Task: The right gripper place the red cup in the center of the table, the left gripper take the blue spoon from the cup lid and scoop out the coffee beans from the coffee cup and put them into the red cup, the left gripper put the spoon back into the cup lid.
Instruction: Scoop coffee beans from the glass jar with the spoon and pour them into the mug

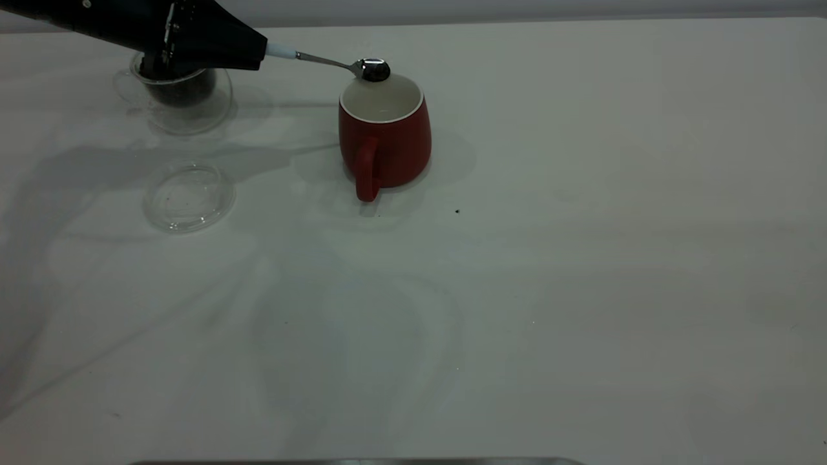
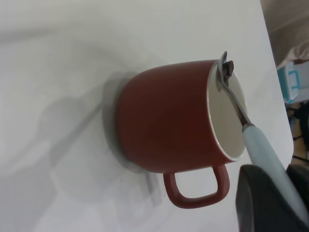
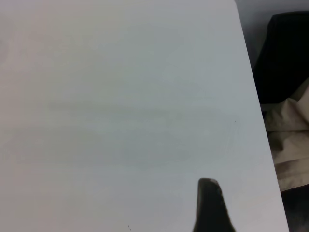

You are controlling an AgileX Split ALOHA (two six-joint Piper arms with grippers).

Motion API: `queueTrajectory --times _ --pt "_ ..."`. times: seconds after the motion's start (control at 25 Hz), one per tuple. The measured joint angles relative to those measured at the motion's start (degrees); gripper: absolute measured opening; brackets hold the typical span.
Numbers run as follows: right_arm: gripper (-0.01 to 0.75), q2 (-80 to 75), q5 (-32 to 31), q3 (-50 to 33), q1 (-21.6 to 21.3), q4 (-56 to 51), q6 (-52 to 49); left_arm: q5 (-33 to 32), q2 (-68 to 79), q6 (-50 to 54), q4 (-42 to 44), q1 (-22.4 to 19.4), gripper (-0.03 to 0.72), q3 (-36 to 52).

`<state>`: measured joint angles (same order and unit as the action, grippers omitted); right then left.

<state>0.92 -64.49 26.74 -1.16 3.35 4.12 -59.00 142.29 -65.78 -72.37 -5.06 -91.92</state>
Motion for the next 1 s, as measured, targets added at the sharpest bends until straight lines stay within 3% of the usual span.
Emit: queueTrajectory --times 1.0 --pt "0.518 0.00 0.00 0.00 0.00 0.00 0.00 -0.23 -2.28 -5.96 4.36 0.49 0.127 0.00"
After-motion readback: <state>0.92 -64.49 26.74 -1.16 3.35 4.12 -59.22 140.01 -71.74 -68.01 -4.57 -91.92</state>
